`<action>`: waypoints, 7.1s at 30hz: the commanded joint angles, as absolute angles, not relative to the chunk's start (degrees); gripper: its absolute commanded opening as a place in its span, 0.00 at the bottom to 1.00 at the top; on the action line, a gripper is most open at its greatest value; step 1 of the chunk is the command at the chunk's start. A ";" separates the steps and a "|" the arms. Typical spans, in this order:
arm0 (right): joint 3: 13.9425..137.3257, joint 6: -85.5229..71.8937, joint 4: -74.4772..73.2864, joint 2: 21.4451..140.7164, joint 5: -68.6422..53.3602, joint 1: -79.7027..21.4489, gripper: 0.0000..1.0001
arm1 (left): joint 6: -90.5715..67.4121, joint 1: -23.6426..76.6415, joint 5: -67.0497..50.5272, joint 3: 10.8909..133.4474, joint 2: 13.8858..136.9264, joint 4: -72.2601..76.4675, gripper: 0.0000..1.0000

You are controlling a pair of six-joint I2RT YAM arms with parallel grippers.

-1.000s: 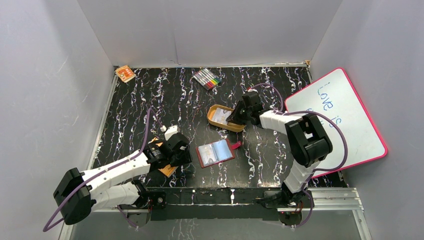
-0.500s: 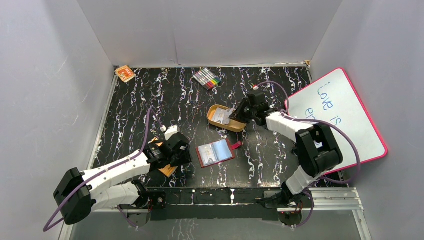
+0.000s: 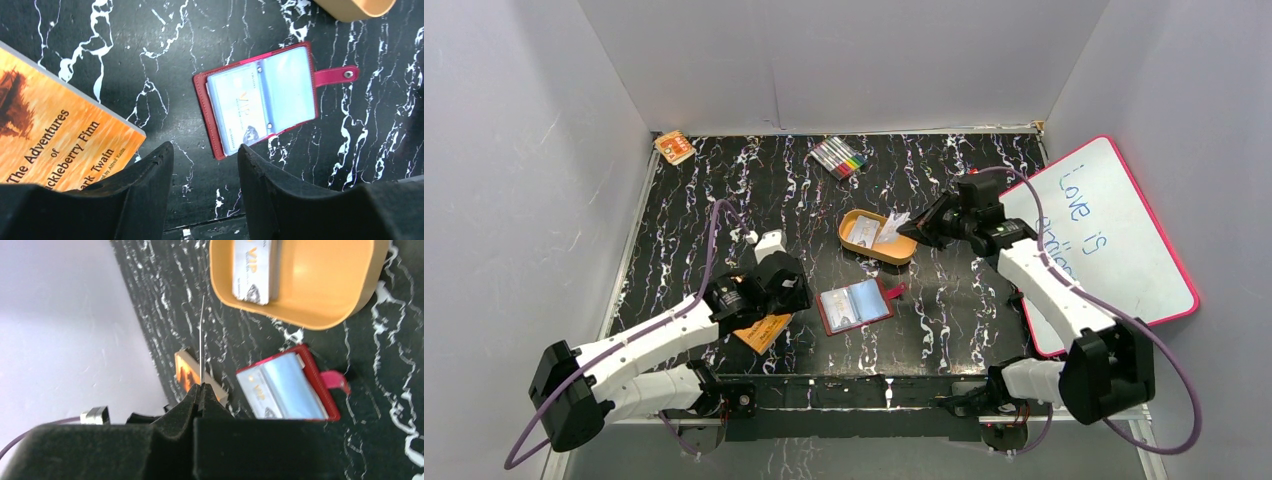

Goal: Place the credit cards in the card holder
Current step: Pick up the credit card from the storage box, then insert the credit card into the card holder.

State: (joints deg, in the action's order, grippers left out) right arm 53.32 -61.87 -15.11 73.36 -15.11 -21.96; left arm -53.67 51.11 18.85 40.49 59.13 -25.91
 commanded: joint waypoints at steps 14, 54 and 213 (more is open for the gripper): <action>56.22 -44.37 -31.02 63.60 -25.73 -21.09 0.00 | -46.46 55.77 8.73 42.72 59.65 -17.17 0.80; 31.84 -28.87 -27.55 48.19 -24.87 -21.05 0.00 | -42.30 61.96 22.75 71.32 108.90 -27.18 0.60; 34.72 -43.13 7.03 84.77 -33.07 -36.73 0.00 | -51.86 49.75 17.65 44.45 86.26 -22.04 0.00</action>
